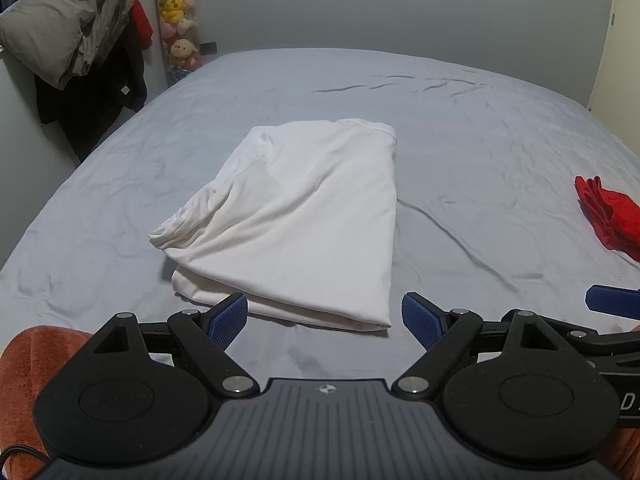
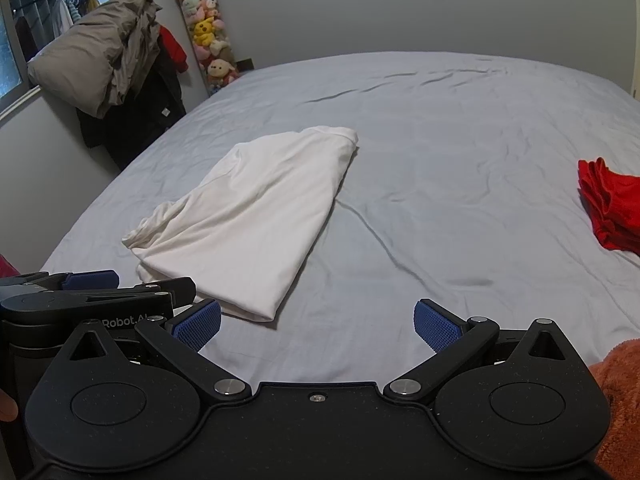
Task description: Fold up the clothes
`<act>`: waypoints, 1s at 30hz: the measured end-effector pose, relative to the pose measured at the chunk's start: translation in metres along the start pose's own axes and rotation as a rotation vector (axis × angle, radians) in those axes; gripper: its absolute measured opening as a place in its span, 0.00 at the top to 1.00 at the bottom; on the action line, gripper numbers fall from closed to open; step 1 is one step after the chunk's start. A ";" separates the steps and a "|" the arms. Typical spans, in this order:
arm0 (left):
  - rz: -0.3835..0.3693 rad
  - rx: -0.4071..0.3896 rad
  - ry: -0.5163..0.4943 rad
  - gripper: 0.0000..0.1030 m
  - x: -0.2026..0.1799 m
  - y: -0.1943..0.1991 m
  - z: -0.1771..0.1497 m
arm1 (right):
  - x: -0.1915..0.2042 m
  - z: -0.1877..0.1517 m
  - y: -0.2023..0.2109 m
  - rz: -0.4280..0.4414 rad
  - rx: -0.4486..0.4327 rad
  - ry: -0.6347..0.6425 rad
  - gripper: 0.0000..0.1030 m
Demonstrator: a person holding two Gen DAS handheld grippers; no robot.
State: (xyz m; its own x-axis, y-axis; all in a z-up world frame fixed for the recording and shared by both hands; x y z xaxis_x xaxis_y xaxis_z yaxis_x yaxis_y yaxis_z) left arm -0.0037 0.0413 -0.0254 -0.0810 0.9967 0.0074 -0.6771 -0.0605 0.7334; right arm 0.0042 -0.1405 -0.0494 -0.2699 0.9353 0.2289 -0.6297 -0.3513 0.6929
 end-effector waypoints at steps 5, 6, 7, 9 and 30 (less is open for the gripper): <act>-0.002 0.001 0.002 0.18 0.000 0.000 0.000 | -0.001 0.000 0.001 -0.001 -0.003 -0.003 0.00; -0.002 0.002 0.002 0.18 0.000 0.000 0.000 | -0.001 0.000 0.001 -0.002 -0.004 -0.003 0.00; -0.002 0.002 0.002 0.18 0.001 0.000 0.000 | -0.001 0.000 0.001 -0.002 -0.005 -0.002 0.00; 0.000 0.002 0.001 0.18 0.001 0.001 0.000 | -0.001 -0.001 0.002 -0.002 -0.003 -0.002 0.00; 0.005 0.005 -0.015 0.18 -0.001 0.003 0.001 | -0.003 -0.002 0.003 0.002 -0.001 -0.010 0.00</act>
State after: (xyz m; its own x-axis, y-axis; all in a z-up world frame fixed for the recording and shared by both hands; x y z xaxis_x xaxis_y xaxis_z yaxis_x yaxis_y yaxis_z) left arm -0.0051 0.0399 -0.0228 -0.0731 0.9971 0.0209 -0.6731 -0.0648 0.7367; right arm 0.0020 -0.1449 -0.0491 -0.2638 0.9351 0.2367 -0.6300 -0.3529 0.6918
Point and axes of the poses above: each gripper's, at about its wrist camera, not at the fingertips, and y roughly against the way its jaws point, x to its left, z to its top, the point moved 2 cm from there along -y, roughly the way its jaws point, and after that the axes turned 1 degree about -z, right-handed, at the moved point
